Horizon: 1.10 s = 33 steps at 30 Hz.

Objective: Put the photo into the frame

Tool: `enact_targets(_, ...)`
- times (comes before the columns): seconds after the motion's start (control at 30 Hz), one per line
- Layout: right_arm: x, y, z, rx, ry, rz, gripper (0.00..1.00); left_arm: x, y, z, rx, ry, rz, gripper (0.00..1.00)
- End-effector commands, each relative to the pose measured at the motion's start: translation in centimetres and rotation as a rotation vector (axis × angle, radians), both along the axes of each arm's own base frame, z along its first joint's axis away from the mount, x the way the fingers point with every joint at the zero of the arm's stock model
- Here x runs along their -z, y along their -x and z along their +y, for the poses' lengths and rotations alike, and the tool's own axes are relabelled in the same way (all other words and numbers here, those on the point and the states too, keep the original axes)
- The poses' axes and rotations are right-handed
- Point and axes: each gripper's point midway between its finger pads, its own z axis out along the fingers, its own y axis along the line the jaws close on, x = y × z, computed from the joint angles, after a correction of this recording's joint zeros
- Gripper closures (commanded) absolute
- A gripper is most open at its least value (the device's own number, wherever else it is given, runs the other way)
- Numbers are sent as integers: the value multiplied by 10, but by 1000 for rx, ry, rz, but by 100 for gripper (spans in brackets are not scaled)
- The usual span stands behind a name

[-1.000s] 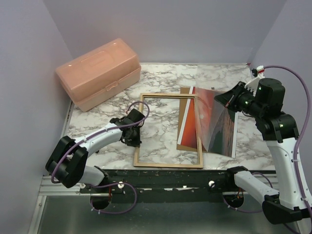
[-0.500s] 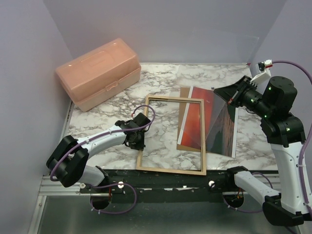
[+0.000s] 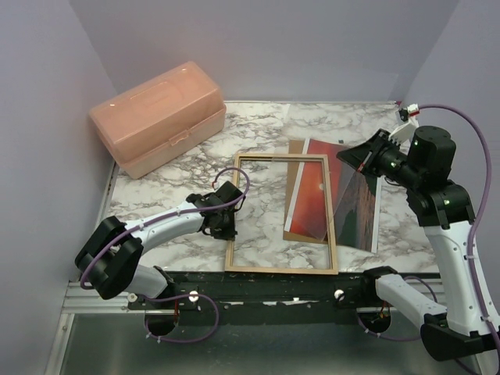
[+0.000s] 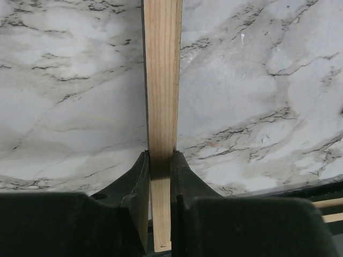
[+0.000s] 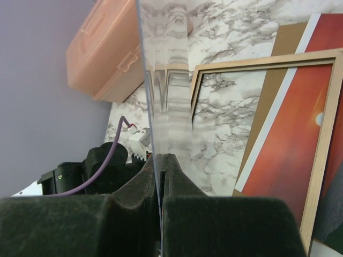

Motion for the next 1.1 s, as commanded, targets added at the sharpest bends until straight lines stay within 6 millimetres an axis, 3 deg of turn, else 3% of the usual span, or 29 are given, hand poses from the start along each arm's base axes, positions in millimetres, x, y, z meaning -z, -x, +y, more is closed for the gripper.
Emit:
enact_targets(0.0, 3, -3, 3, -22, 12, -26, 100, -16, -10, -36, 21, 121, -30, 100)
enact_targets(0.23, 10, -4, 7, -54, 8, -16, 100, -7, -1, -35, 37, 61, -7, 100)
enact_targets(0.3, 13, -4, 9, -67, 8, -11, 100, -6, 2, -35, 42, 62, -5, 95)
enact_targets(0.4, 20, -6, 11, -78, 10, 2, 100, -9, 4, -35, 44, 75, -17, 70)
enact_targets(0.5, 28, -6, 16, -111, 8, 18, 100, -18, 4, -34, 44, 103, -41, 33)
enact_targets(0.57, 33, -6, 19, -134, 6, 27, 100, -26, 5, -34, 43, 127, -62, 20)
enact_targets(0.87, 54, -4, 30, -215, -8, 82, 100, -62, 0, -47, 67, 317, -130, 18)
enact_targets(1.07, 66, -5, 36, -248, -33, 123, 100, -63, -6, -34, 37, 427, -141, 19)
